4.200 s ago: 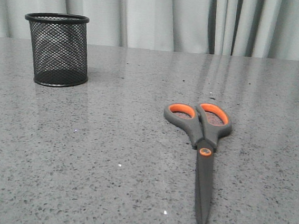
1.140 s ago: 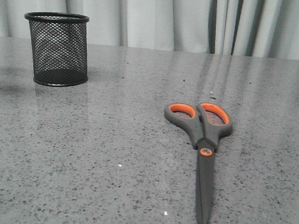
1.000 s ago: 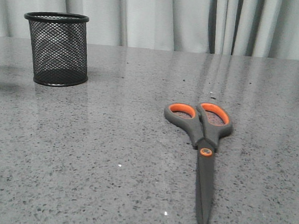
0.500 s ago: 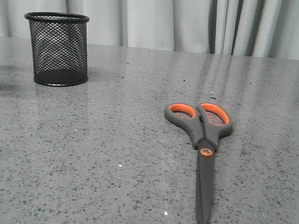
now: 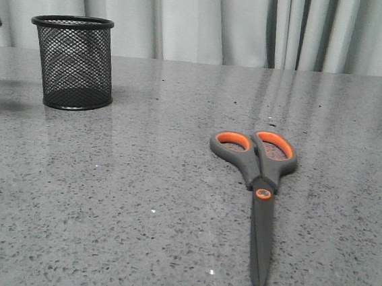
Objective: Put pen and scissors into bin
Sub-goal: 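Carry the marker over the black mesh cup and drop it in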
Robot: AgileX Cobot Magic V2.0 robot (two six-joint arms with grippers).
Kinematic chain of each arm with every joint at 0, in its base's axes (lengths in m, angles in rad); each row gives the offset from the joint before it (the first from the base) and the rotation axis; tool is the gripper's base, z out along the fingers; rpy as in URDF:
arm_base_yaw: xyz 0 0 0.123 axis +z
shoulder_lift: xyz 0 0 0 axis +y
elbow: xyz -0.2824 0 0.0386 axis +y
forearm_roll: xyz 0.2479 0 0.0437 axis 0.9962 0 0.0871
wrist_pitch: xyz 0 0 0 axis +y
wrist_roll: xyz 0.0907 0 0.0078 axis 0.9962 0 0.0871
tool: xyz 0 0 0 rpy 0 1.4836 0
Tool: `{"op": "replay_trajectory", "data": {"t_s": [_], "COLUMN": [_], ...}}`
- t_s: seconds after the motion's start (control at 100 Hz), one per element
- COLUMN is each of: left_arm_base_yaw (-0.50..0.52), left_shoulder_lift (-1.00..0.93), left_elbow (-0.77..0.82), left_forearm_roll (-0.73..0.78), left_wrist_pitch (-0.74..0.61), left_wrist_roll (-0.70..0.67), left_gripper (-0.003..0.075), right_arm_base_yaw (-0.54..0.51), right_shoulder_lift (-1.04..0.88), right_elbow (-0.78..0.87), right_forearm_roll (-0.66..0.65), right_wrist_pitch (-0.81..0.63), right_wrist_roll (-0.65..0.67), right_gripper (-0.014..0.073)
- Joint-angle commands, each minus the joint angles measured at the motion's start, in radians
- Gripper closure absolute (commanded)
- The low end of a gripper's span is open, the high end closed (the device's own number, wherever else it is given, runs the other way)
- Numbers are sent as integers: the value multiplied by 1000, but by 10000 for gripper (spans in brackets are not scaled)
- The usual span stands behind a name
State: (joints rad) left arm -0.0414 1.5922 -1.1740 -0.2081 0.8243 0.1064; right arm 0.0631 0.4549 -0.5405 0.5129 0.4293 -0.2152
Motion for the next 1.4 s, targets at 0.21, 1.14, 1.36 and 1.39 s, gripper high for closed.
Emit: {"op": "replay_trajectory", "data": {"t_s": [0.21, 1.14, 1.36, 1.39], "left_arm_base_yaw": [-107, -333, -335, -335], "left_shoulder_lift": [-306, -23, -49, -66], "left_elbow": [-28, -28, -28, -28], "left_forearm_roll": [-541, -674, -674, -674], "left_wrist_pitch": [-598, -854, -854, -854], "left_wrist_roll": [423, 626, 626, 626], "left_gripper": [738, 703, 349, 316], "right_arm_base_yaw": [1, 1, 1, 1], "right_shoulder_lift": [12, 85, 85, 85], "right_elbow": [-38, -38, -38, -43], "right_forearm_roll": [2, 2, 2, 2], "right_wrist_pitch": [-97, -128, -116, -111], "right_wrist_roll": [-13, -13, -13, -13], "right_gripper": [235, 235, 235, 235]}}
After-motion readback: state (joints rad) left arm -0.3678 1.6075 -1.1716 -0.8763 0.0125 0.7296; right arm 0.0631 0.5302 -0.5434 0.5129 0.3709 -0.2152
